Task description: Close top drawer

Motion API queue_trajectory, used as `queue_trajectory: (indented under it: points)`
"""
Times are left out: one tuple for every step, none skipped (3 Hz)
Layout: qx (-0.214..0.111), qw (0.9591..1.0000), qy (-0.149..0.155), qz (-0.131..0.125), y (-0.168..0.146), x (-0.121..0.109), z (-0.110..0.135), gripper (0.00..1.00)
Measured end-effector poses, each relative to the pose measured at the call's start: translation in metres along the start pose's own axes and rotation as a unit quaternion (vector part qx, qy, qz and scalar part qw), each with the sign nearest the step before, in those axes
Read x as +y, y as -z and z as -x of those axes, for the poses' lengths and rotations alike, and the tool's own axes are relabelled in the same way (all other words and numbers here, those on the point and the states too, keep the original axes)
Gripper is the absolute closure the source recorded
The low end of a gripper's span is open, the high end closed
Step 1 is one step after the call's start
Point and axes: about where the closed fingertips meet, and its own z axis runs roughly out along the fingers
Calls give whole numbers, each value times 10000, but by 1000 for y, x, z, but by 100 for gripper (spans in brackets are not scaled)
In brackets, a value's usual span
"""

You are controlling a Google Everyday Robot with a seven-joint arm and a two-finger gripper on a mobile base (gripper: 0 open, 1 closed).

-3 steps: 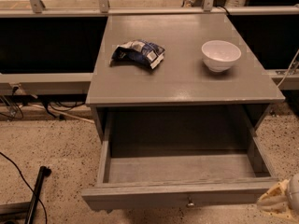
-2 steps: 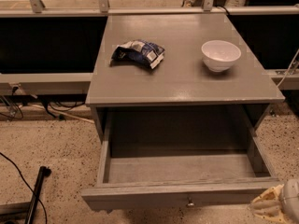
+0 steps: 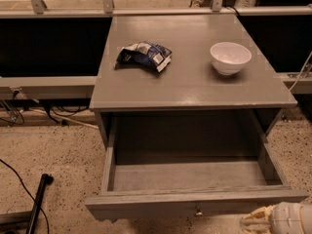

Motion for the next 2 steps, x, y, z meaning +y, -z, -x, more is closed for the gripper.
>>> queue_trajectory:
  points:
    - [-155, 9998, 28, -96, -15, -4, 2, 100]
    - [-354, 9990, -137, -236, -32, -14, -8, 100]
